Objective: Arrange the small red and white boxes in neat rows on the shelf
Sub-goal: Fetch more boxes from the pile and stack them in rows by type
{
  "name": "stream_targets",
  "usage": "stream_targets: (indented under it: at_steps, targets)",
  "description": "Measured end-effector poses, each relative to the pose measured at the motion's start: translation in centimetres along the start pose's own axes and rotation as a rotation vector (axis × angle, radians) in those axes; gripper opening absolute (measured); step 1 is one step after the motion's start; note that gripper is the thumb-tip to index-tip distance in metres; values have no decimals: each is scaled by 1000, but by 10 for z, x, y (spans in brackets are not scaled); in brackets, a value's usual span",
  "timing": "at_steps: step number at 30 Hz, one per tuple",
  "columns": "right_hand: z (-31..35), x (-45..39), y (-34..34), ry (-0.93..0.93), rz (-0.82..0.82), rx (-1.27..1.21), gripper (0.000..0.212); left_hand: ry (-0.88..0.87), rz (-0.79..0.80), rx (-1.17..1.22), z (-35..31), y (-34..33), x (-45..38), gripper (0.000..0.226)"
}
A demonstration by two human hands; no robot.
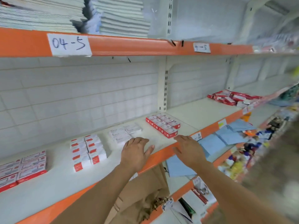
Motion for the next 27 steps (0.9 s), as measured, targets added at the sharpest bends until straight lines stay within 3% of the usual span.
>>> stream_targets:
  at_steps: [14,27]
  targets:
    - [-229,28,21,-236,24,61,47,-276,116,9,-210,-98,-119,48]
    - [-393,-55,26,-449,51,63,46,-450,108,82,-313,-157,-304,40]
Point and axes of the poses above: each hand's wrist, its own x-axis away from the middle knuckle, its own y-axis out of the back of the hand, z = x × y, the point moved 7 cm from there along -x, towards the middle knuckle, and after that the axes turned 8 degrees about z, right-handed, at the moved point
